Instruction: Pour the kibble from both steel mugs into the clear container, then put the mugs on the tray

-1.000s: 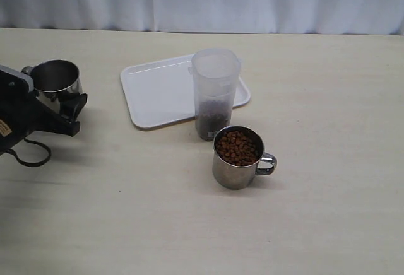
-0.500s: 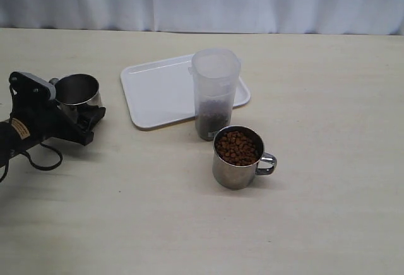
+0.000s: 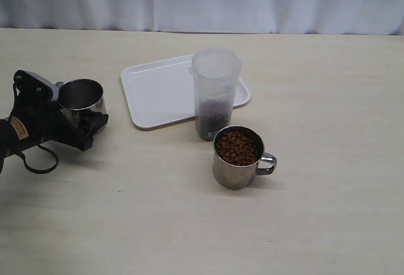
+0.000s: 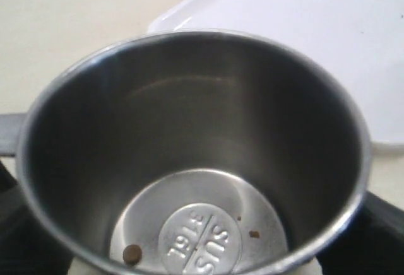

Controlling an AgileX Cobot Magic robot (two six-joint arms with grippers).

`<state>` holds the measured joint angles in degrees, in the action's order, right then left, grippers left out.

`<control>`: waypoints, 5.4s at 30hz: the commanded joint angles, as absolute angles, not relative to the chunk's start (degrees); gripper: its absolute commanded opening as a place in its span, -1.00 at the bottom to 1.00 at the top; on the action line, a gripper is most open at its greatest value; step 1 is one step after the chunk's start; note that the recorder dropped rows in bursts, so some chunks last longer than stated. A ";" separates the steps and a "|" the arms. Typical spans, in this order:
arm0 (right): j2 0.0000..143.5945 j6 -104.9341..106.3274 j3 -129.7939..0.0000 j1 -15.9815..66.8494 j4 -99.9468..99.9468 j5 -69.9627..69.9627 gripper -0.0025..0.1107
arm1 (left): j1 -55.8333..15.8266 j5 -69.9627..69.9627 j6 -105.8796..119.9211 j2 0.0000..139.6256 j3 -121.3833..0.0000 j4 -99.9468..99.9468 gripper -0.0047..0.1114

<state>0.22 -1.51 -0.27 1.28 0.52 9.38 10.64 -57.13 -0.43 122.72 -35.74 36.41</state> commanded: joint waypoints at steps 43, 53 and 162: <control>0.00 -1.24 0.00 1.46 0.84 9.26 -0.87 | 10.77 -25.17 -18.07 104.65 -35.46 51.99 0.64; 0.00 -1.24 0.00 1.46 0.84 9.26 -0.87 | 10.77 -26.36 -22.45 99.35 -33.61 57.50 0.64; 0.00 -1.24 0.00 1.46 0.84 9.26 -0.87 | 8.52 -6.87 -103.91 0.00 0.00 99.95 -0.92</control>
